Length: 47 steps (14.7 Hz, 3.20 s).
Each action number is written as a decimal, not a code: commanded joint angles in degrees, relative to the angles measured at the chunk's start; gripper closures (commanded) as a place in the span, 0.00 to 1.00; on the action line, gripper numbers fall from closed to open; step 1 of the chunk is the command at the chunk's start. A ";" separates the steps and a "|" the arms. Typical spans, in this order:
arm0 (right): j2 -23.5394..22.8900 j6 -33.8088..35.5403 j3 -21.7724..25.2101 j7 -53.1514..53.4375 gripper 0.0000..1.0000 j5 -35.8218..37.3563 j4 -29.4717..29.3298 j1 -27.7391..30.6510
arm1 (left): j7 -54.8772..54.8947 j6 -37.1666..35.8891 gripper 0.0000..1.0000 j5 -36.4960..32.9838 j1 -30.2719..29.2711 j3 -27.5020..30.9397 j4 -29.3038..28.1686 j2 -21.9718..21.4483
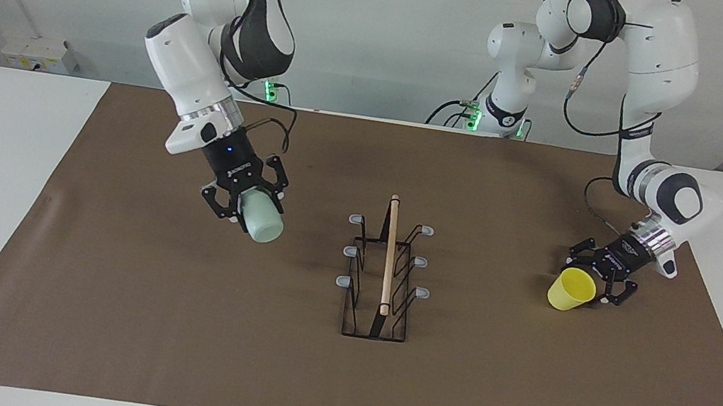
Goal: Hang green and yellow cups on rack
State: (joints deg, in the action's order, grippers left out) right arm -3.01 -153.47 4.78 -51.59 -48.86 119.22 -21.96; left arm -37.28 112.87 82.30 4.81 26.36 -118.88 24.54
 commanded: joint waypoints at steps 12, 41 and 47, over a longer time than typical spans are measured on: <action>7.67 1.05 0.06 -66.69 1.00 -95.44 7.43 -8.27 | -8.08 7.89 0.00 6.55 3.19 -2.97 -2.23 -1.34; -7.36 40.70 0.06 -100.73 1.00 -113.04 12.88 -8.10 | -5.44 18.52 1.00 -27.87 3.37 -5.17 3.31 -17.94; -8.15 41.32 0.15 -100.99 1.00 -113.21 12.97 -9.06 | -12.62 19.14 1.00 -46.93 2.93 -10.61 3.74 -22.42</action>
State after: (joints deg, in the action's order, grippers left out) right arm -10.94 -111.64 5.65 -148.95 -151.69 131.80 -30.02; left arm -45.97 130.81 42.30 7.86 18.07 -114.37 4.58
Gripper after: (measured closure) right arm 0.300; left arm 0.352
